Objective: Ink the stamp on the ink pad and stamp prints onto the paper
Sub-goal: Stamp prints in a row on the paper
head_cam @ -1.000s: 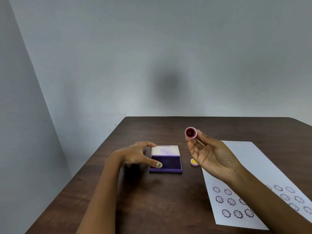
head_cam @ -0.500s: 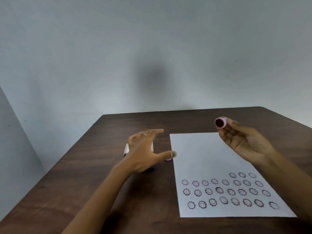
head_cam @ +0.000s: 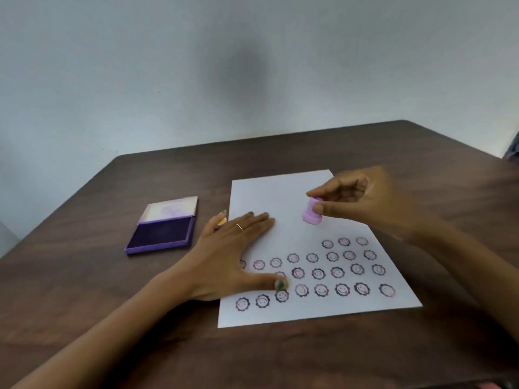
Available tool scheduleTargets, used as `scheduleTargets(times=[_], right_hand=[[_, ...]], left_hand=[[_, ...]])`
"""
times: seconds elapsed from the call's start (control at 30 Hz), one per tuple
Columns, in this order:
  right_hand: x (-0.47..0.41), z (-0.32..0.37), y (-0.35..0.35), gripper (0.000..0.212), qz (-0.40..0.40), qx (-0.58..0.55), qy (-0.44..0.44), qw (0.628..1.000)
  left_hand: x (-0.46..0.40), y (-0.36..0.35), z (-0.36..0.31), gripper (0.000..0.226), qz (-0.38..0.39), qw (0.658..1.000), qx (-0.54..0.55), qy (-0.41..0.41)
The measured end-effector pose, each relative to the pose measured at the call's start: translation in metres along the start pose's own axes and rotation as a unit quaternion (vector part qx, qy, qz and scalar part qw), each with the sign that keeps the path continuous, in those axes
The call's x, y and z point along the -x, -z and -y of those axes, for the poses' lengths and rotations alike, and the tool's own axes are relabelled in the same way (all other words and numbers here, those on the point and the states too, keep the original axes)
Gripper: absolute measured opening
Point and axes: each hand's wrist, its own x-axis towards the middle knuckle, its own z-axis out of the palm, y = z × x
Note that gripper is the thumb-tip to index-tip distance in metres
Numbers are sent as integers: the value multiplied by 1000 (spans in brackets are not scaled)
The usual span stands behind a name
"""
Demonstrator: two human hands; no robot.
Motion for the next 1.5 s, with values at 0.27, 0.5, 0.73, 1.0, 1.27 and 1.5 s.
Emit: scheduleTargets(times=[0.27, 0.5, 0.73, 1.0, 1.27, 1.5], right_hand=[[4, 4, -10, 24, 79, 111, 9, 991], [4, 6, -10, 25, 93, 141, 12, 986], [4, 4, -10, 24, 101, 149, 6, 984], [5, 3, -10, 24, 105, 153, 3, 983], [5, 4, -11, 25, 112, 164, -3, 980], [6, 6, -11, 25, 113, 189, -8, 975]], left_hand=[[0, 1, -3, 100, 15, 1000, 13, 1], [1, 1, -2, 101, 24, 1000, 15, 7], [1, 1, -2, 100, 27, 1000, 13, 8], [-1, 0, 0, 101, 29, 999, 13, 7], [-1, -1, 2, 104, 31, 999, 14, 3], [-1, -1, 2, 103, 29, 1000, 13, -1]])
